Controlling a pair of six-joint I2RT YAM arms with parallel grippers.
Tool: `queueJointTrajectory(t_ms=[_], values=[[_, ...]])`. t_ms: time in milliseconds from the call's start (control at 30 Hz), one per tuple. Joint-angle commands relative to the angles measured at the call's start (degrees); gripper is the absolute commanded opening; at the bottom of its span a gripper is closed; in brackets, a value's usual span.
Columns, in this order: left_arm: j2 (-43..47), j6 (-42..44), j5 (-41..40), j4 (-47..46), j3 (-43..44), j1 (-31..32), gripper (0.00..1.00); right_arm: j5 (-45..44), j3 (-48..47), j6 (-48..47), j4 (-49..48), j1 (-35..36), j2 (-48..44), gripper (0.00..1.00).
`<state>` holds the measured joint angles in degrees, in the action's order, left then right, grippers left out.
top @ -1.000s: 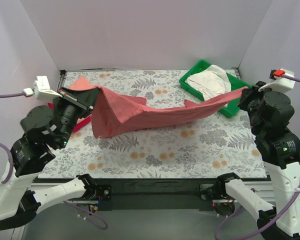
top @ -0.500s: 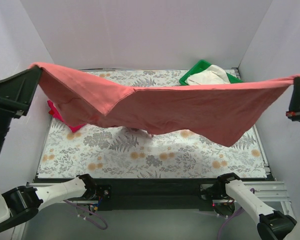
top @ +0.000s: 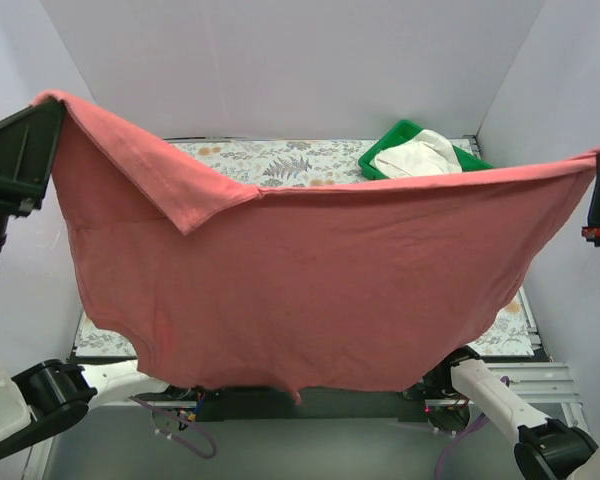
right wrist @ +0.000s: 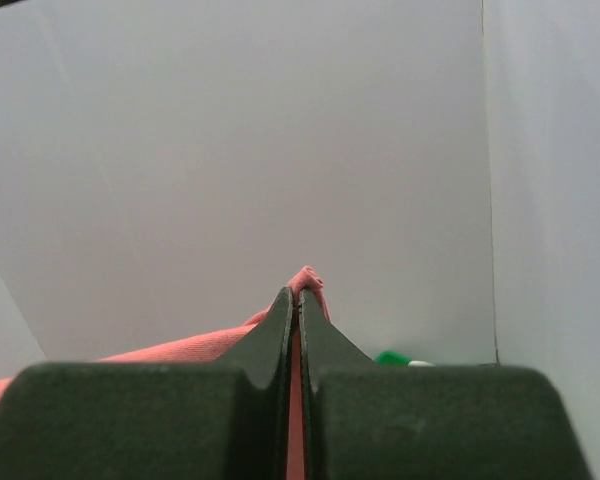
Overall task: Fold and stack the t-shirts
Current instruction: Flatten the tshirt out
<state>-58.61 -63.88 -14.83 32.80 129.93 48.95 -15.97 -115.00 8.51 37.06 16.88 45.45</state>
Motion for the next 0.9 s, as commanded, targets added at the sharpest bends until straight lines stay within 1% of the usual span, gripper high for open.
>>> queueJointTrajectory(t_ms=[0, 33, 67, 100, 133, 167, 200, 233, 267, 300, 333, 367, 400, 433, 467, 500, 533, 567, 600, 633, 667, 700, 733, 767, 867], values=[[-5.54, 7.43, -13.17, -5.09, -2.83, -0.35, 0.0, -3.88, 1.87, -2.01, -2.69, -0.01, 5.08, 0.01], [-6.33, 9.1, -18.86, -6.15, -6.06, -0.35, 0.0, -4.59, 3.28, -2.1, -3.3, -0.01, 5.69, 0.01], [-6.95, 10.6, -22.49, -7.73, -8.7, -0.35, 0.0, -5.21, 4.94, -2.01, -3.92, -0.01, 6.74, 0.01], [-7.91, 11.83, -25.92, -11.66, -11.25, -0.26, 0.0, -6.78, 9.4, -2.1, -4.53, 0.08, 7.19, 0.01], [-8.1, 15.41, -33.17, -14.31, -17.98, -0.34, 0.0, -7.67, 11.79, -2.01, -6.19, -0.01, 8.15, 0.01], [-8.27, 17.28, -37.25, -17.65, -22.22, -0.26, 0.0, -9.68, 14.6, -1.92, -7.17, 0.08, 8.77, 0.01], [-8.1, 20.17, -40.86, -27.08, -26.61, -0.34, 0.0, -10.65, 17.15, -1.75, -8.22, -0.01, 9.3, 0.01], [-7.49, 24.81, -43.68, -32.13, -32.05, -0.35, 0.0, -11.53, 22.92, -1.57, -9.8, -0.01, 9.91, 0.01], [-7.14, 27.38, -45.62, -38.27, -37.07, -0.78, 0.0, -12.33, 25.68, -1.05, -12.34, -0.01, 11.05, 0.01], [-7.05, 27.92, -47.47, -44.6, -45.21, -1.39, 0.0, -13.12, 28.23, -0.26, -13.67, -0.01, 11.76, 0.01], [-8.18, 27.32, -47.48, -44.75, -47.64, -3.66, 0.0, -13.04, 34.08, 0.18, -14.98, -0.01, 12.46, 0.01], [-9.32, 19.05, -46.96, -41.79, -48.79, -5.86, 0.0, -13.04, 36.66, 0.97, -16.04, -0.18, 13.77, 0.01], [-10.72, 12.87, -40.78, -28.97, -48.63, -12.32, 0.0, -12.52, 39.65, 2.02, -19.1, -0.45, 14.66, 0.01], [-12.56, 6.29, -35.24, -23.53, -48.54, -16.04, 0.0, -11.9, 42.29, 2.82, -20.43, -0.88, 15.54, 0.01], [-15.8, 2.48, -30.22, -21.13, -49.32, -18.69, 0.0, -11.11, 46.93, 3.52, -22.01, -1.41, 17.72, 0.01], [-17.66, 2.01, -29.13, -24.85, -50.99, -19.85, 0.0, -8.75, 48.89, 4.14, -24.99, -2.81, 18.96, 0.01], [-19.25, 3.31, -28.33, -28.37, -55.01, -20.64, 0.0, -7.34, 50.47, 5.1, -26.76, -3.6, 20.45, 0.01], [-22.66, 4.36, -26.76, -31.71, -56.7, -21.08, 0.0, -4.54, 52.84, 5.63, -27.91, -4.48, 24.03, 0.01], [-24.52, 4.72, -21.35, -36.27, -58.19, -22.74, 0.0, -3.03, 53.3, 5.64, -29.92, -5.88, 26.16, 0.01], [-26.54, 4.12, -18.6, -36.83, -58.04, -23.98, 0.0, -1.8, 53.3, 5.55, -30.55, -6.42, 30.79, 0.01], [-31.6, 2.98, -16.48, -36.67, -57.34, -25.21, 0.0, 0.3, 52.43, 5.29, -30.9, -6.86, 33.19, 0.01], [-34.0, 0.88, -14.72, -34.92, -55.94, -26.26, 0.0, 1.28, 51.38, 4.85, -31.17, -7.56, 35.65, 0.01], [-39.25, 0.08, -11.57, -34.21, -52.44, -29.23, 0.0, 2.33, 49.54, 4.15, -31.43, -7.83, 42.2, 0.01], [-41.39, -0.19, -11.54, -34.2, -52.41, -30.04, 0.0, 2.69, 48.39, 4.14, -31.43, -7.92, 42.26, 0.01], [-49.11, -1.51, -6.19, -34.46, -48.73, -32.85, 0.0, 2.96, 44.97, 3.97, -31.43, -8.45, 48.67, 0.01]])
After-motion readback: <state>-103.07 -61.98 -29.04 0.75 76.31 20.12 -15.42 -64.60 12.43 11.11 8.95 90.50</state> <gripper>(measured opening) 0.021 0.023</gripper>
